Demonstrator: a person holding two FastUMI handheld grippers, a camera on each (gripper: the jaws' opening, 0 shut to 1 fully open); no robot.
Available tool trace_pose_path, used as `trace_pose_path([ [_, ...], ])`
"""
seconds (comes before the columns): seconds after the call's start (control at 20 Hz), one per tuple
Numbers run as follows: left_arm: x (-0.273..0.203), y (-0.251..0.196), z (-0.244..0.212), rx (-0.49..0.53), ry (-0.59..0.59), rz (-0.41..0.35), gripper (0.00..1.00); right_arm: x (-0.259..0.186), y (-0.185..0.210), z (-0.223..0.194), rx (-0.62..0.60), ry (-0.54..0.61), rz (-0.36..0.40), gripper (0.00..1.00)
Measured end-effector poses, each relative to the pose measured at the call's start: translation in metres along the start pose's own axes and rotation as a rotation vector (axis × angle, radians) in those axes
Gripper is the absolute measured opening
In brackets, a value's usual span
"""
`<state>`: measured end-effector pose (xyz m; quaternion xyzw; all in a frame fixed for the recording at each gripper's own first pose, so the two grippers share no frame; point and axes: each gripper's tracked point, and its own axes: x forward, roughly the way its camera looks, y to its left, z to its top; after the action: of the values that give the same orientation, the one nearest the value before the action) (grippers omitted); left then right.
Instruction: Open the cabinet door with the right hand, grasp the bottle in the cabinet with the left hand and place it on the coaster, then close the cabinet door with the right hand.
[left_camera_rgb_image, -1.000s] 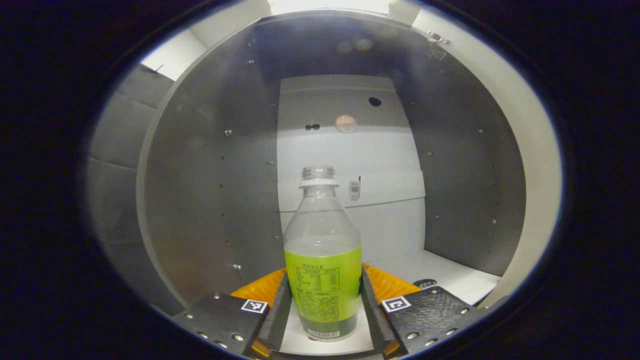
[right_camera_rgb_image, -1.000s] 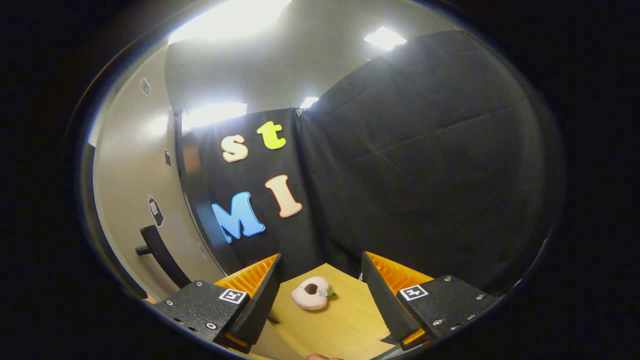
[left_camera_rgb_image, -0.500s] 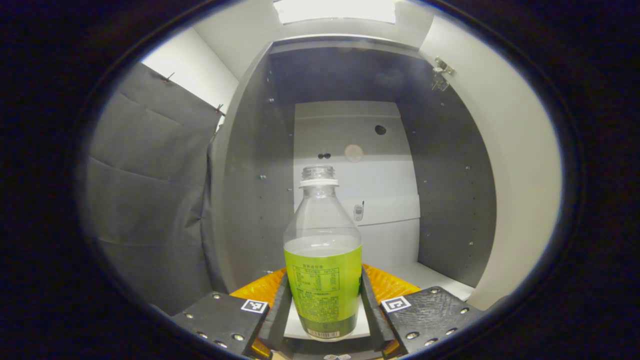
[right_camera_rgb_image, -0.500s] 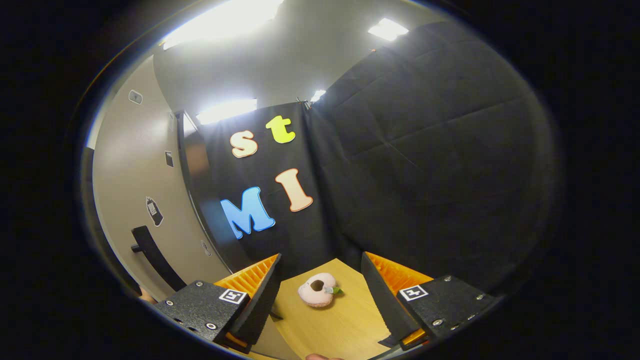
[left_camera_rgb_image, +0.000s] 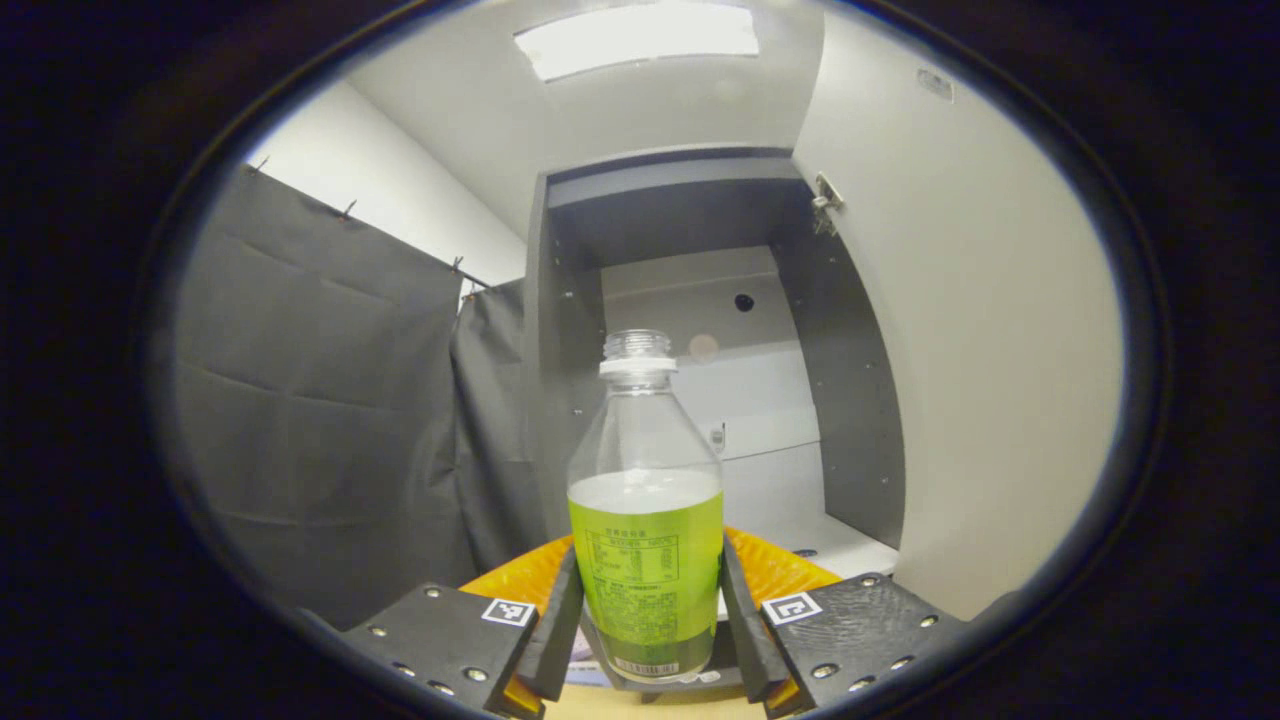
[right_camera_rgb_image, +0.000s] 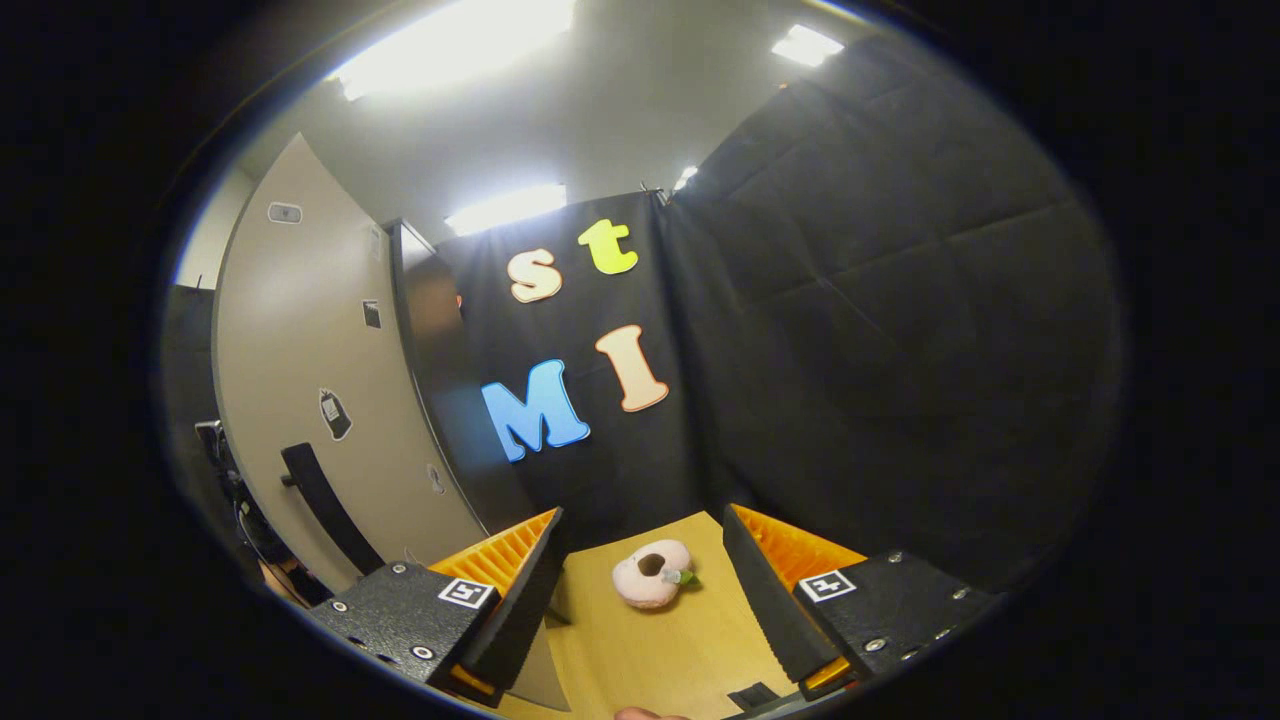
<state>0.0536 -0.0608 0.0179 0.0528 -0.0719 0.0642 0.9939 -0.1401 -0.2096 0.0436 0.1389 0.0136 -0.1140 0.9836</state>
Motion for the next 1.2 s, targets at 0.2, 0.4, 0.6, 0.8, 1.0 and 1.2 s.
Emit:
trace_pose_path([
  [0.2,-0.042,0.005,0.000,0.018,-0.012,0.045,0.70,0.007,0.004,-0.010,-0.036,0.022,0.083,0.94],
  [0.4,-0.091,0.011,-0.009,0.054,-0.008,0.080,0.60,0.014,0.012,-0.025,-0.076,0.039,0.119,0.95],
  [0.6,-0.135,0.019,-0.033,0.061,-0.007,0.119,0.60,0.027,0.023,-0.030,-0.142,-0.033,0.130,0.90],
  [0.8,-0.185,0.028,-0.084,0.098,0.013,0.151,0.67,0.051,0.026,-0.056,-0.196,-0.044,0.126,0.95],
  [1.0,-0.235,0.023,-0.170,0.105,0.069,0.182,0.67,0.067,0.013,-0.090,-0.204,0.011,0.118,0.95],
  [1.2,-0.257,0.030,-0.255,0.096,0.114,0.233,0.67,0.067,-0.003,-0.129,-0.336,0.039,0.112,0.95],
])
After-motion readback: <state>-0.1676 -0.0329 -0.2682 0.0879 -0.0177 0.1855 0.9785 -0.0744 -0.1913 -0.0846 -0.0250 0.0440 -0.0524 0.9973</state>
